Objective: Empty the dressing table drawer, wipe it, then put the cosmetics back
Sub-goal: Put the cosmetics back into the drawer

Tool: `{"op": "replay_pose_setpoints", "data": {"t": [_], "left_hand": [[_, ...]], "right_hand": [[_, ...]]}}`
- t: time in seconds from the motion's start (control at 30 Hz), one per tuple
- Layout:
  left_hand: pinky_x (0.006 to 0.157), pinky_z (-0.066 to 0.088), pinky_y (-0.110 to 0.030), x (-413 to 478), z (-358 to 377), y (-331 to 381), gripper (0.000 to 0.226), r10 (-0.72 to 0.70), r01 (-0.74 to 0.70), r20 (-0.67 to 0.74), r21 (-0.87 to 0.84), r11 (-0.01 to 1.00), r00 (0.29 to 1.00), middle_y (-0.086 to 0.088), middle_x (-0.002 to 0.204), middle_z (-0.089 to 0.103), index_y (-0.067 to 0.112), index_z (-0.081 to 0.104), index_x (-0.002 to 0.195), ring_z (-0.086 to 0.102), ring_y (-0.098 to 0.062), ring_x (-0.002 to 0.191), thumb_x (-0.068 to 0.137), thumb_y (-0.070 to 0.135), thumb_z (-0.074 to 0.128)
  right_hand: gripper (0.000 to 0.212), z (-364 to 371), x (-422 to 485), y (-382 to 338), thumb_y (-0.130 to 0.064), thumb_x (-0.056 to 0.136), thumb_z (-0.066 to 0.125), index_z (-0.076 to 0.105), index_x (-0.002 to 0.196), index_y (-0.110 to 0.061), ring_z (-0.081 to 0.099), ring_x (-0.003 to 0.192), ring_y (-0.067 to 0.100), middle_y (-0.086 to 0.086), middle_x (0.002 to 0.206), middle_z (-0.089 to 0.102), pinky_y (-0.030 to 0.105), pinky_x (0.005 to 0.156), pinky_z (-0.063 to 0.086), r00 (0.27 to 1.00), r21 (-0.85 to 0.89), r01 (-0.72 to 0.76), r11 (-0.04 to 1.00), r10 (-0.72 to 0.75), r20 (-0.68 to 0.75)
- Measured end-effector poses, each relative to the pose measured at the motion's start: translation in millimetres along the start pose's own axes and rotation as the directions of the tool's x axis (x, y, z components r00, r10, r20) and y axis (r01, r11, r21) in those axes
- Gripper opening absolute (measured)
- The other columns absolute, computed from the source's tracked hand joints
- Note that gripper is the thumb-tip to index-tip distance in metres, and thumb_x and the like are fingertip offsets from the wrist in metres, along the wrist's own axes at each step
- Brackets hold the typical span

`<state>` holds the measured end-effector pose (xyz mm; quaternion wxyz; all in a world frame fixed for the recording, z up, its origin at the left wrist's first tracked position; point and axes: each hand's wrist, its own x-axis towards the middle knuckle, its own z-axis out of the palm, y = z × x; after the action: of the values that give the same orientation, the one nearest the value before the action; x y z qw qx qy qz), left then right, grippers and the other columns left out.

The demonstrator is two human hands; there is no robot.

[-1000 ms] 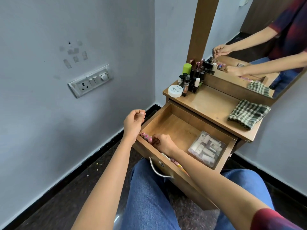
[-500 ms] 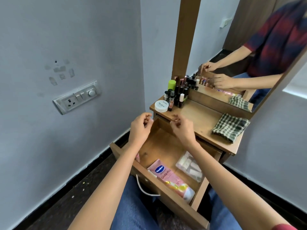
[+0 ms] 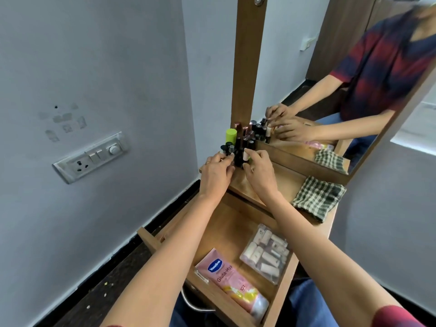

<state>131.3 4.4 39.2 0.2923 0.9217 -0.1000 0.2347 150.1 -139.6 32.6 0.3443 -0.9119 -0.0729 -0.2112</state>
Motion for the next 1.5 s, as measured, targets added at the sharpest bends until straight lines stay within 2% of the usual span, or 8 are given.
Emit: {"op": "replay_pose_setpoints", "data": {"t": [0.33, 0.43, 0.73, 0.83, 1.0, 1.07, 1.3, 1.5], "left_hand": [[0.082, 0.05, -0.034, 1.2, 8.6, 3.6, 0.02, 0.013, -0.013, -0.023, -0.002, 1.0, 1.0, -0.005, 0.104, 0.066, 0.014, 0.057, 0.107, 0.06, -0.022, 0.098, 0.089, 0.01, 0.063], [0.079, 0.051, -0.033, 0.8, 4.5, 6.2, 0.017, -0.001, 0.0, -0.013, -0.045, 0.999, 1.0, -0.003, 0.099, 0.067, 0.014, 0.056, 0.103, 0.062, -0.019, 0.092, 0.089, 0.008, 0.063], [0.067, 0.039, 0.002, -52.6, -51.0, -0.5, 0.02, -0.145, 0.167, 0.099, -0.269, 0.948, 0.984, 0.012, 0.089, 0.064, 0.019, 0.065, 0.1, 0.058, 0.002, 0.076, 0.083, 0.022, 0.074], [0.07, 0.041, -0.003, -81.1, -69.7, -16.4, 0.017, -0.148, 0.209, 0.252, -0.233, 0.95, 0.956, 0.01, 0.086, 0.068, 0.024, 0.066, 0.095, 0.061, 0.002, 0.08, 0.08, 0.023, 0.075], [0.063, 0.06, -0.034, -113.5, -89.0, -38.5, 0.019, -0.189, 0.274, 0.542, -0.079, 0.959, 0.819, 0.01, 0.086, 0.066, 0.036, 0.065, 0.085, 0.065, -0.007, 0.079, 0.078, 0.022, 0.076], [0.06, 0.06, -0.034, -120.9, -92.7, -40.9, 0.018, -0.165, 0.239, 0.6, -0.045, 0.97, 0.783, 0.008, 0.088, 0.064, 0.031, 0.067, 0.087, 0.064, -0.008, 0.08, 0.078, 0.019, 0.076], [0.097, 0.041, -0.035, -125.2, -89.1, -55.3, 0.02, -0.136, 0.048, 0.713, 0.142, 0.989, 0.687, 0.016, 0.096, 0.064, 0.033, 0.067, 0.089, 0.058, -0.002, 0.094, 0.076, 0.022, 0.077], [0.102, 0.032, -0.038, -118.4, -87.2, -57.8, 0.022, -0.126, -0.099, 0.785, 0.232, 0.968, 0.606, 0.017, 0.095, 0.064, 0.033, 0.066, 0.088, 0.057, -0.006, 0.096, 0.075, 0.02, 0.078]], "right_hand": [[0.012, -5.3, 3.6, 0.7, -0.007, 0.089, 0.055, 0.049, 0.095, -0.016, 0.054, 0.08, 0.022, 0.0, 0.089, 0.056, 0.046, 0.071, 0.049, 0.996, 0.083, -0.034, 0.996, 0.041, -0.085], [0.011, -10.9, -0.8, -0.7, -0.009, 0.09, 0.056, 0.051, 0.097, -0.017, 0.055, 0.08, 0.018, -0.002, 0.09, 0.057, 0.043, 0.074, 0.05, 0.992, 0.125, -0.06, 0.99, 0.072, -0.1], [0.014, -15.7, -68.3, -12.5, -0.004, 0.089, 0.06, 0.055, 0.102, -0.006, 0.057, 0.08, 0.017, 0.004, 0.093, 0.06, 0.027, 0.069, 0.046, 0.97, 0.16, 0.142, 0.977, -0.106, -0.219], [0.014, -5.0, -100.0, -16.9, -0.004, 0.089, 0.06, 0.054, 0.102, -0.003, 0.054, 0.08, 0.015, 0.004, 0.092, 0.058, 0.023, 0.071, 0.042, 0.982, 0.178, 0.13, 0.975, -0.103, -0.157], [0.015, 14.9, -141.3, -22.6, -0.006, 0.09, 0.059, 0.053, 0.104, -0.009, 0.052, 0.078, 0.012, -0.003, 0.094, 0.055, 0.032, 0.07, 0.049, 1.0, 0.263, 0.019, 0.965, -0.02, 0.001], [0.016, 20.7, -153.0, -25.5, -0.005, 0.09, 0.058, 0.053, 0.104, -0.011, 0.054, 0.08, 0.014, -0.002, 0.095, 0.057, 0.037, 0.072, 0.051, 0.999, 0.273, -0.012, 0.962, -0.003, 0.053], [0.016, 33.6, -176.5, -30.0, -0.006, 0.092, 0.056, 0.051, 0.106, -0.011, 0.06, 0.091, 0.019, 0.001, 0.104, 0.06, 0.044, 0.079, 0.054, 0.983, 0.233, -0.087, 0.969, 0.046, 0.177], [0.017, 34.7, -179.9, -27.7, -0.007, 0.093, 0.056, 0.051, 0.108, -0.012, 0.061, 0.092, 0.017, 0.003, 0.106, 0.06, 0.041, 0.08, 0.055, 0.974, 0.242, -0.149, 0.959, 0.101, 0.202]]}}
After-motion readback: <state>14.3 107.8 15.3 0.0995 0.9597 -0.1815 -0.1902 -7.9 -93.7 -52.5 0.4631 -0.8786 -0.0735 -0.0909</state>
